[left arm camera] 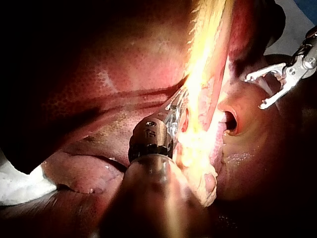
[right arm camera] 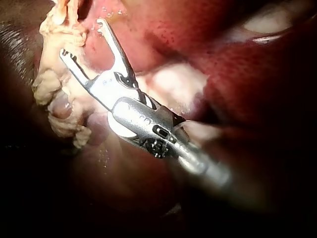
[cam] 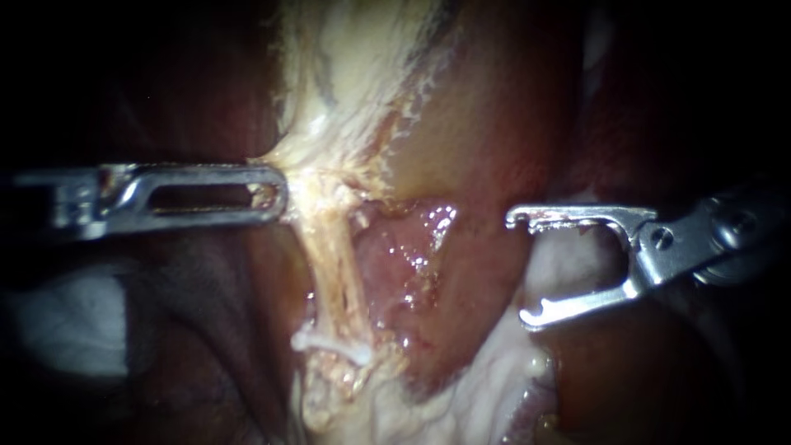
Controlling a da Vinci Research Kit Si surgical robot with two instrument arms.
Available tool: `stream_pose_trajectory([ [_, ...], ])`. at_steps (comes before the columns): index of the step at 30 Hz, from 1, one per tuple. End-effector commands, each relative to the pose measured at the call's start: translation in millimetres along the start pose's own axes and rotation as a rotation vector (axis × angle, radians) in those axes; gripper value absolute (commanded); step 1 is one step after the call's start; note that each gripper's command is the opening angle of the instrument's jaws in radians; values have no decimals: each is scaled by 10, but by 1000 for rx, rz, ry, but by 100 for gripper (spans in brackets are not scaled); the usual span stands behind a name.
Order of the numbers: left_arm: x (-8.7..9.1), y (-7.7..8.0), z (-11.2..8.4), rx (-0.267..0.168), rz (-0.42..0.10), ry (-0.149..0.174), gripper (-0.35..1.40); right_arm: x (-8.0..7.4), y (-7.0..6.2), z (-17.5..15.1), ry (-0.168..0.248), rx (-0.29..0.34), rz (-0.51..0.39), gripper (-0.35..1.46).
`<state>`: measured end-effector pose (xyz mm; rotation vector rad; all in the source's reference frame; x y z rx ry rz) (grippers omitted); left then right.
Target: Going back first clip left tube
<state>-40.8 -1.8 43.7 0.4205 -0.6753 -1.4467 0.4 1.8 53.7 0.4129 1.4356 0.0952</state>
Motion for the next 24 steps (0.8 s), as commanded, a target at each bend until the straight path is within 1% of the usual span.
stream_pose_trajectory([
  [1,1,0,5,-1,1,5,-35,0,-1,1,0,1,0,60],
  [6,-1,-6,30,1,0,9,-35,4,-4,2,1,2,-1,60],
  [12,-5,-20,49,6,-6,13,-35,7,-6,2,1,3,0,60],
  [15,-5,-22,52,7,-7,14,-35,8,-6,2,1,3,0,60],
  [24,-5,-21,50,8,-6,14,-35,10,-5,7,4,6,1,60],
])
